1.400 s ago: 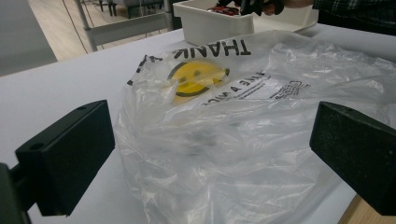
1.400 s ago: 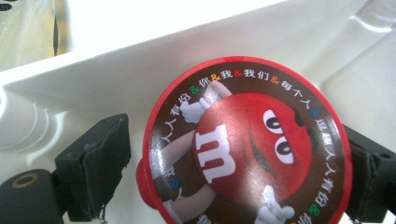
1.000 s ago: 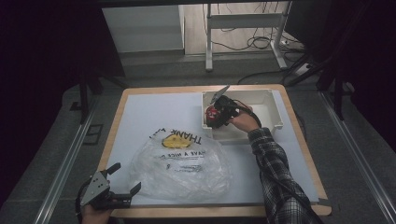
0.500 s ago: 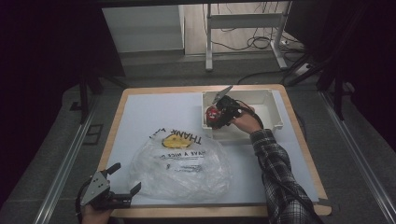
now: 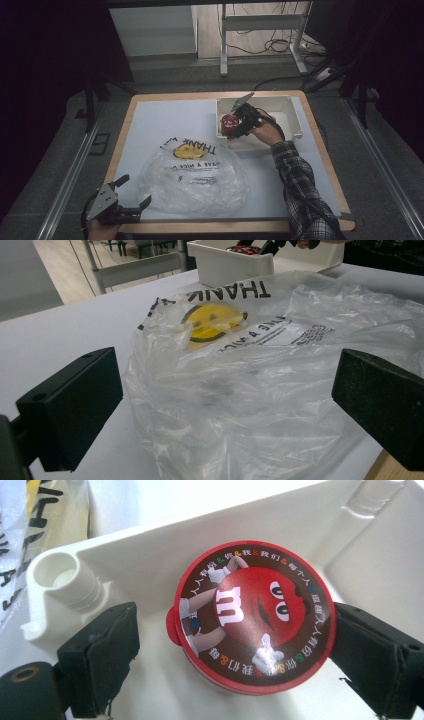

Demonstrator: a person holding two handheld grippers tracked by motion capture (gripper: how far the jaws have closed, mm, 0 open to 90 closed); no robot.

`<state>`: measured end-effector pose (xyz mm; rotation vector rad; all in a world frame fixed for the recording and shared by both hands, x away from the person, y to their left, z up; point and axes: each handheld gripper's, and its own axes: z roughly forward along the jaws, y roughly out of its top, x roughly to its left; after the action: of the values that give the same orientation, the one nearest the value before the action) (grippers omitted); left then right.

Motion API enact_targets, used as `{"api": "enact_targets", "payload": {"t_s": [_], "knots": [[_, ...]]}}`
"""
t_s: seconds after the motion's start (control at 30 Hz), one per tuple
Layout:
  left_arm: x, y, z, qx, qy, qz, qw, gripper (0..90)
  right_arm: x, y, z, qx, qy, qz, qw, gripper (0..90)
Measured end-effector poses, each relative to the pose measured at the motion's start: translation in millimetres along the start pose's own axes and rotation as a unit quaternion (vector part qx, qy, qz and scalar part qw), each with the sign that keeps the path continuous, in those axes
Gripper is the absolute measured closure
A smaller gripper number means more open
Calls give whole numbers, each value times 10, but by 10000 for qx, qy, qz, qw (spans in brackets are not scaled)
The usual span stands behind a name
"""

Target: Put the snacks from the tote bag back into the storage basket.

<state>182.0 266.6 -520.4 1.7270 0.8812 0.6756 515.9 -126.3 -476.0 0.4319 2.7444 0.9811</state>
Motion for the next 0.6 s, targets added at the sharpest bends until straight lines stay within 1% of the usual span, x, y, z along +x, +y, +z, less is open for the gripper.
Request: {"api": "enact_targets", "payload": {"t_s": [0.17,0.4,0.6], "knots": [[2,1,-3,-3,4,-3,10000,0,15,-17,-36,-28,-21,26,10000,90],[0,2,-2,-4,5,1,10000,0,37,-32,-116,-188,-48,24,9998,91],[0,2,-1,-2,9,0,10000,0,70,-48,-169,-220,-78,2,9997,91]]}}
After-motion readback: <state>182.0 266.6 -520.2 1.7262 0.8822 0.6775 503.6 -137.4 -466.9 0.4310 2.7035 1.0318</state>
